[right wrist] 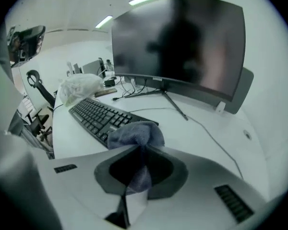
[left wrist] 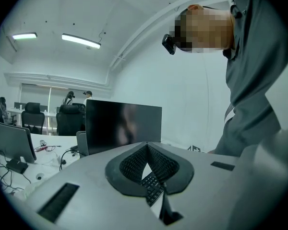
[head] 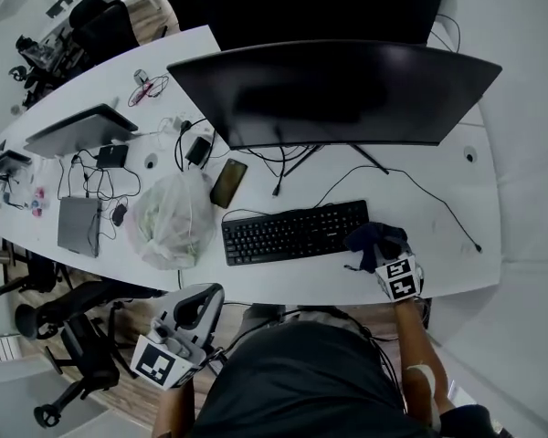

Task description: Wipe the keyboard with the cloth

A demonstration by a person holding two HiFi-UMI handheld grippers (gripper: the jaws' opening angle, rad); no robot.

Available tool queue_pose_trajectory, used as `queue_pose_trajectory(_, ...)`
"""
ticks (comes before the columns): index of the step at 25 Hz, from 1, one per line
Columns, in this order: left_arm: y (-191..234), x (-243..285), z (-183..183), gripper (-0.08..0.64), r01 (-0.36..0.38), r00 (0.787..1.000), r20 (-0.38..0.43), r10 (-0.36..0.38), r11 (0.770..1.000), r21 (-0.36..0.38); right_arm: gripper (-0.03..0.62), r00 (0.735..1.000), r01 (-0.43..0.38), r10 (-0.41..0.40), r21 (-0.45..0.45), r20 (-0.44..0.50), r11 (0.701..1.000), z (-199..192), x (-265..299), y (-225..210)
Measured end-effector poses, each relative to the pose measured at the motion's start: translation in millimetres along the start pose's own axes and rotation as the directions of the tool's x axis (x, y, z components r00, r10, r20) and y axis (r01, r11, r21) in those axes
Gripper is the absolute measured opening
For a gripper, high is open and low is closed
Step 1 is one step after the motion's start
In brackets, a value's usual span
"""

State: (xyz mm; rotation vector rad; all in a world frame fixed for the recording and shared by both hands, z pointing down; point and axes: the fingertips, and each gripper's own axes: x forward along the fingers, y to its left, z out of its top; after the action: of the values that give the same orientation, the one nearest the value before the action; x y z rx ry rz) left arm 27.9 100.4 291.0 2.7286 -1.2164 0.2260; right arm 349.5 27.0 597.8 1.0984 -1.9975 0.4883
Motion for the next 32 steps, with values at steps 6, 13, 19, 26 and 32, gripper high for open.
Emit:
queue_pose_trajectory(6, -7, 5, -1, 0.003, 0.003, 1.0, -0.019, -0.003, 1.0, -0.018, 0.04, 0.999, 0.028, -0.025, -0.16, 0.021, 0.987, 32, 70, 12)
queue_pose_trajectory(13, -11, 6, 11, 0.003, 0.029, 1.0, -0.005, -0.029, 1.0, -0.005, 0.04, 0.998, -0.047, 0.054, -0.147, 0.044, 0.988, 36, 78, 38)
queue_pose_trajectory(19, -4, 0, -3, 0.003, 0.004, 1.0, -0.016, -0.004, 1.0, -0.022, 0.04, 0.999, 0.028, -0.024, -0.132, 0.026, 0.991, 34, 75, 25)
queue_pose_trajectory(26, -2, -3, -3, 0.004, 0.008, 0.999, -0.046, -0.01, 0.999, -0.038, 0.04, 1.0, 0.005, -0.006, -0.067, -0.015, 0.998, 16, 67, 10)
queue_pose_trajectory(32, 0, 4, 5, 0.004, 0.025, 1.0, 0.004, -0.025, 0.999, -0.034, 0.04, 0.997, -0.068, 0.071, -0.158, 0.013, 0.985, 24, 65, 61)
